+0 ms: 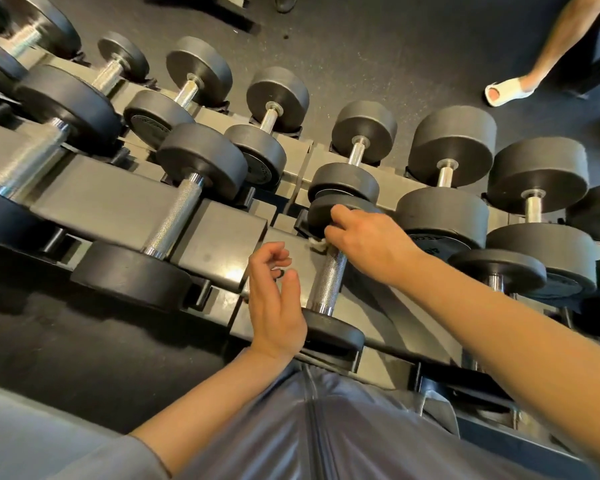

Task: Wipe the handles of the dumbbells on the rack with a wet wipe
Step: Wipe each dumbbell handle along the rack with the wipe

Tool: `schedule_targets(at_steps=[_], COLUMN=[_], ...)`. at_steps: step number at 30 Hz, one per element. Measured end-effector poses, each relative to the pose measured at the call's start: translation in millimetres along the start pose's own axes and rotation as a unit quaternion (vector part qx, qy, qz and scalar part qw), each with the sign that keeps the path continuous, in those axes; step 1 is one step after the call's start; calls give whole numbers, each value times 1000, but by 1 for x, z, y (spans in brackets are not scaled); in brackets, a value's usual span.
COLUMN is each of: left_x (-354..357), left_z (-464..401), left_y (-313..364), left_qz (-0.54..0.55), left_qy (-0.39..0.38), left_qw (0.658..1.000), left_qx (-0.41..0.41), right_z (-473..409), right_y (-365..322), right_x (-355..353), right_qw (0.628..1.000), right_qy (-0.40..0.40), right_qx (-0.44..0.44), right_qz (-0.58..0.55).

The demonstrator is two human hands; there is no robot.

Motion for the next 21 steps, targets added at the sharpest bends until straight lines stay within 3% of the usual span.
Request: schedule_targets(at_steps=[3,9,12,15,17,21], left_x=[0,1,2,3,4,6], left_z=[0,0,1,0,-2,-3], left_y=[2,3,2,1,1,2], left_qz=[0,-7,-8,-3,-6,-9], left_qy=[2,-10,-18,-23,-29,-42], left_qw=[1000,1000,1000,1000,999,999], left_qx=[4,14,6,8,12,17], right_z=[8,27,32,43,49,50], right_y=[1,5,-13,-35,-26,9], right_x=[10,20,24,30,33,33], right_qw=[992,908,889,896,881,775], right_qy=[57,145,107,92,163,338], right_qx=[70,236,201,138,186,370], right_qz=[-90,-315,-397,-412,-404,-384])
Point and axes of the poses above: each hand's wrist, its own z-axis away from the middle knuckle, its own x-axis out of the palm, y = z × x, the point moved 7 cm from there along -z, towards the middle knuckle, and after that the axes turned 10 degrees about -x, right-handed, at the moved point
